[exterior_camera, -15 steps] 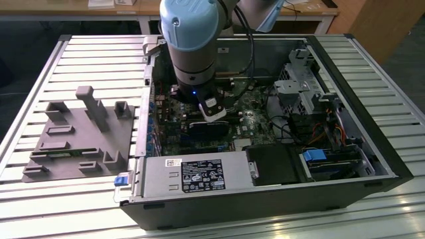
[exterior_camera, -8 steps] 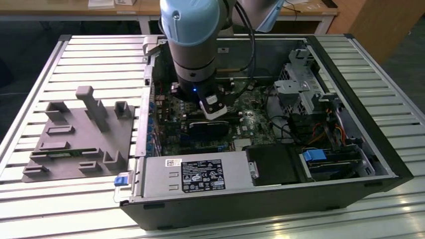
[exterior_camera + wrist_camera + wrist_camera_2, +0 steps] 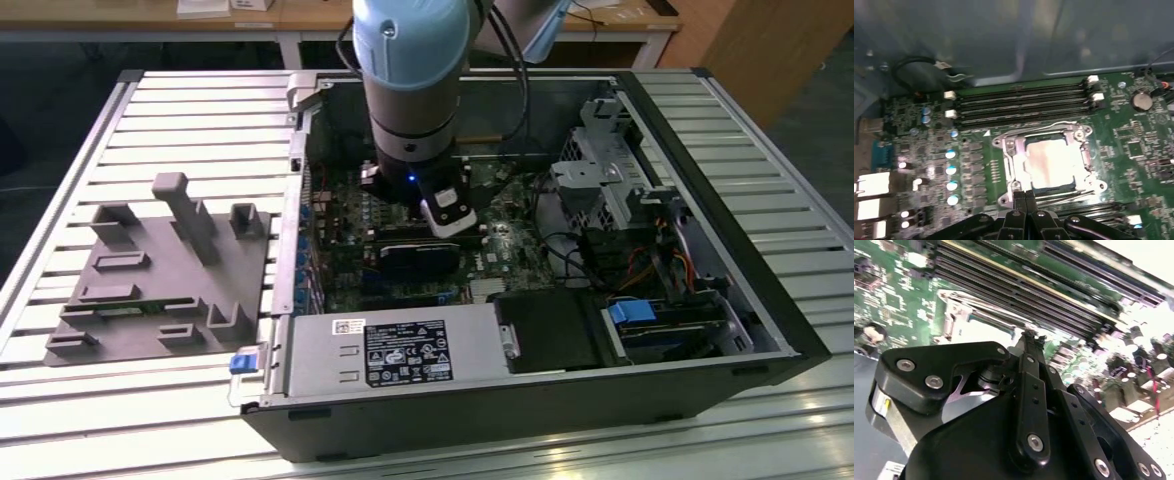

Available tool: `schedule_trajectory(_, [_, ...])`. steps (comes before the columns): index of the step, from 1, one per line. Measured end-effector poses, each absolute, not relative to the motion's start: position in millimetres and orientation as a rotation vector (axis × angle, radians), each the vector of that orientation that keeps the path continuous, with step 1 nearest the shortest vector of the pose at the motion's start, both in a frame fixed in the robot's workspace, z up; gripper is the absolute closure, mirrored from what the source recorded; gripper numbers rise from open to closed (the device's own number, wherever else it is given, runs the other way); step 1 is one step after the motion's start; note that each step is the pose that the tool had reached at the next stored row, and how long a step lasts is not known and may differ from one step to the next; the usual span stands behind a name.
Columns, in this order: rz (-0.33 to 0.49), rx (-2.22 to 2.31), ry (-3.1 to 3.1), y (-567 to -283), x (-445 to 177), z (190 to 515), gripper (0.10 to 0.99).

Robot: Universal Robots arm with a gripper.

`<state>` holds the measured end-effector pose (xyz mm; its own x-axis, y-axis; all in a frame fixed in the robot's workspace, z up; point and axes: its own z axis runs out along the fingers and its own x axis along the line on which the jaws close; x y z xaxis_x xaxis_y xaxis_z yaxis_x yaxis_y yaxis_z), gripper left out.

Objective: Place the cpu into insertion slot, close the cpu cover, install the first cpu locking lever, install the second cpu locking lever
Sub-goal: 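Install the second cpu locking lever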

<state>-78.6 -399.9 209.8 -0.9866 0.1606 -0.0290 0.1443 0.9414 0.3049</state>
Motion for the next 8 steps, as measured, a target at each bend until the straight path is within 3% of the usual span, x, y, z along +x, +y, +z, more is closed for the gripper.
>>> schedule_trajectory(8, [0.437, 0.238, 3.046, -394, -65, 210, 0.984])
